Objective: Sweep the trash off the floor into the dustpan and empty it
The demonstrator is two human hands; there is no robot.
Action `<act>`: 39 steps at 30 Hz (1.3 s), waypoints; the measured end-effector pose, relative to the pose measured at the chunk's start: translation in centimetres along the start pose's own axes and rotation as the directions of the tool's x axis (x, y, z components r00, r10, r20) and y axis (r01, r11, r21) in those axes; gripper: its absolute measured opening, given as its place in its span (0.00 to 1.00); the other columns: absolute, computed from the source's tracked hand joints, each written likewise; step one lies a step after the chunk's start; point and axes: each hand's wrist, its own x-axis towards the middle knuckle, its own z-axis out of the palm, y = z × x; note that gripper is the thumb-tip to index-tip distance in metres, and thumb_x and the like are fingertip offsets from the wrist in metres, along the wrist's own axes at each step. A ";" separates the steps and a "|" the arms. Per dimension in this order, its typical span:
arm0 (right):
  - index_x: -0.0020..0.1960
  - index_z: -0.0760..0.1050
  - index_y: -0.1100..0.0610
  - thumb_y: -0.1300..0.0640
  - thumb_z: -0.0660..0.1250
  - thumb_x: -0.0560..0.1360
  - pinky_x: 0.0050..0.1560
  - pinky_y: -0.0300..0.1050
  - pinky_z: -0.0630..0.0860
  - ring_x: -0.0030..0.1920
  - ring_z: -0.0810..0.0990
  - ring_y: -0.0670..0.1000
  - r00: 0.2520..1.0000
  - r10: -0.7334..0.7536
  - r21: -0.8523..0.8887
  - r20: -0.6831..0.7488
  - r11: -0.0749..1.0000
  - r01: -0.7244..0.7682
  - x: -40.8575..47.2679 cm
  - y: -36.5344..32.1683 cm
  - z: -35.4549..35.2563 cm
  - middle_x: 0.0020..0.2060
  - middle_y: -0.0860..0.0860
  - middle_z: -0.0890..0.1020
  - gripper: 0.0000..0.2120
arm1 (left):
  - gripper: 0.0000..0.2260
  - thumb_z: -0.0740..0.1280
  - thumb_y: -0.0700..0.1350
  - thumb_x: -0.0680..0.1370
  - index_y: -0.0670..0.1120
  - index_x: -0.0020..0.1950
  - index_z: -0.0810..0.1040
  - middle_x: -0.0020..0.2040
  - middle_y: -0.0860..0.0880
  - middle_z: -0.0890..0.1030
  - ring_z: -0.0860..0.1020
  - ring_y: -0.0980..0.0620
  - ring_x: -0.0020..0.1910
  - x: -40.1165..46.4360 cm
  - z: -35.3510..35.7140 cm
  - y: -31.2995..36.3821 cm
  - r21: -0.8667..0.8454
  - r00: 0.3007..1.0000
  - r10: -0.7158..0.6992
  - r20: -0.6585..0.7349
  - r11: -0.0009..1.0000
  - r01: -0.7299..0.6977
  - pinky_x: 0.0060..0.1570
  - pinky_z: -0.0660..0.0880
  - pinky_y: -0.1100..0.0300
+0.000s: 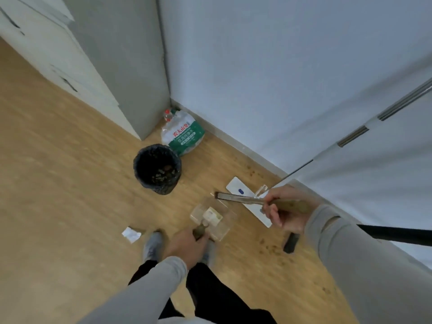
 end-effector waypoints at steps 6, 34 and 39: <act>0.44 0.71 0.60 0.64 0.69 0.75 0.20 0.39 0.77 0.22 0.75 0.48 0.998 0.001 -0.144 0.062 0.990 0.008 -2.9 1.8 2.9 0.32 0.57 0.77 0.06 | 0.23 0.58 0.73 0.73 0.54 0.41 0.73 0.37 0.55 0.80 0.79 0.52 0.40 -5.1 -6.8 -6.3 0.020 0.985 -0.022 -0.170 0.999 0.026 0.47 0.78 0.53; 0.34 0.68 0.56 0.64 0.61 0.79 0.32 0.38 0.76 0.30 0.75 0.48 0.992 -0.125 -0.997 -0.035 0.074 -0.026 7.1 33.8 41.4 0.31 0.52 0.75 0.15 | 0.21 0.55 0.68 0.78 0.52 0.39 0.68 0.35 0.54 0.77 0.77 0.52 0.35 -10.5 -22.6 -49.8 0.369 0.971 -0.004 -0.241 0.925 0.095 0.31 0.70 0.58; 0.35 0.69 0.57 0.63 0.61 0.78 0.36 0.40 0.77 0.31 0.76 0.49 0.999 0.030 -0.981 0.035 0.192 0.028 8.5 38.7 45.9 0.33 0.52 0.76 0.13 | 0.20 0.54 0.68 0.78 0.53 0.40 0.68 0.36 0.55 0.77 0.77 0.53 0.36 -9.0 -23.8 -51.6 0.379 0.971 -0.008 -0.240 0.920 0.102 0.36 0.75 0.57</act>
